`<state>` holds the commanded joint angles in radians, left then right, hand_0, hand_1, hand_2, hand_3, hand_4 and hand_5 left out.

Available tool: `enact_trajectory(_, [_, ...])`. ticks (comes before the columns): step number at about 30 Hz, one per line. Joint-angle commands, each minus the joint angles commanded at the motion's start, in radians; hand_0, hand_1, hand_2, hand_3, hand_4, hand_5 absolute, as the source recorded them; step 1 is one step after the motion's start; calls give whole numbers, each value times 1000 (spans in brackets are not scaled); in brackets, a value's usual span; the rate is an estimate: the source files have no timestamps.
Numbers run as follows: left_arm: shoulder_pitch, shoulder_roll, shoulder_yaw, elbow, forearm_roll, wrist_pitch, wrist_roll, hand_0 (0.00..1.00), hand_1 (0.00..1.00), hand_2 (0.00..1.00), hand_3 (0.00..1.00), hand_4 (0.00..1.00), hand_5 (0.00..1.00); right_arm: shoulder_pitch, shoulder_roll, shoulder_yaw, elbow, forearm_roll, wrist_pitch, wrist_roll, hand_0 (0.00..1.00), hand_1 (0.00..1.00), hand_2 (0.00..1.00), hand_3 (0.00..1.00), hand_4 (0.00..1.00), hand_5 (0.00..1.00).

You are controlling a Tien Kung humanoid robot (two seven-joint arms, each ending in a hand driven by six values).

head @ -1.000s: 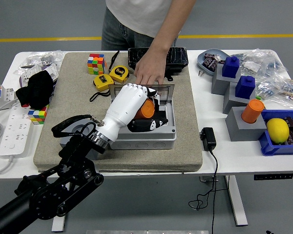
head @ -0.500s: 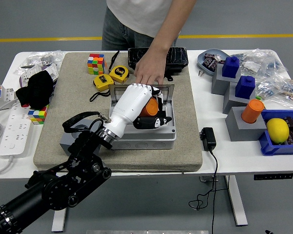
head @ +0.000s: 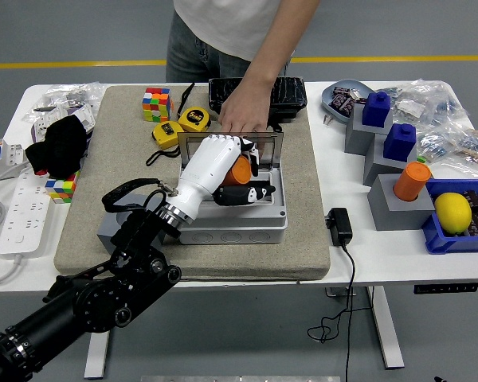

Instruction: Fetch the battery,place it into the box,close the lid of the box

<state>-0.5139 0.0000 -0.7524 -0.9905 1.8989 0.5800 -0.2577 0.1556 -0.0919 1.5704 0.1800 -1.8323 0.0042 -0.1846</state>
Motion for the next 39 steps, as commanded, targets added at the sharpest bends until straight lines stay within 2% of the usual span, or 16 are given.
enact_trajectory(2, [-1, 0, 1, 7, -1, 1, -2, 55, 2, 2, 2, 998, 380, 0, 0, -1, 0, 0, 0, 0, 829, 728, 668, 648, 998, 845])
enact_trajectory(13, [1, 0, 3, 29, -3, -1, -8, 57, 2, 2, 14, 998, 401, -3, -1, 1, 0, -4, 1, -1, 829, 728, 667, 646, 998, 845])
enact_trajectory(14, [1, 0, 3, 31, -1, -1, -8, 60, 2, 2, 21, 998, 487, -3, -1, 1, 0, -5, 2, -1, 830, 728, 668, 647, 998, 844])
enact_trajectory(19, [-1, 0, 2, 32, 4, -1, -10, 60, 2, 2, 21, 998, 487, -2, -1, 1, 0, -4, 1, -1, 830, 728, 668, 647, 998, 844])
enact_trajectory(20, [-1, 0, 1, 33, 5, -1, -10, 66, 2, 2, 24, 998, 591, -1, -1, 1, 0, -4, 1, -1, 829, 728, 668, 646, 998, 844])
enact_trajectory(31, [-2, 0, -6, 31, 21, -8, -10, 84, 2, 23, 40, 998, 585, -1, -1, 2, 0, -4, 2, 0, 829, 728, 667, 648, 998, 845])
enact_trajectory(32, [-1, 0, -8, 31, 23, -9, -10, 128, 44, 87, 104, 998, 579, -1, -1, 2, 0, -3, 2, 0, 830, 728, 668, 647, 998, 843])
enact_trajectory(37, [-1, 0, -13, 30, 29, -13, -11, 128, 44, 87, 104, 998, 579, -1, -1, 4, 0, -5, 2, -1, 830, 728, 668, 647, 998, 843])
enact_trajectory(38, [-1, 0, -13, 30, 30, -14, -12, 176, 116, 163, 178, 998, 589, -1, -1, 5, 0, -6, 2, -1, 830, 728, 667, 647, 998, 844])
enact_trajectory(39, [-1, 0, -15, 30, 30, -17, -13, 176, 116, 163, 178, 998, 589, -1, -1, 4, 0, -5, 2, -1, 830, 728, 667, 647, 998, 844])
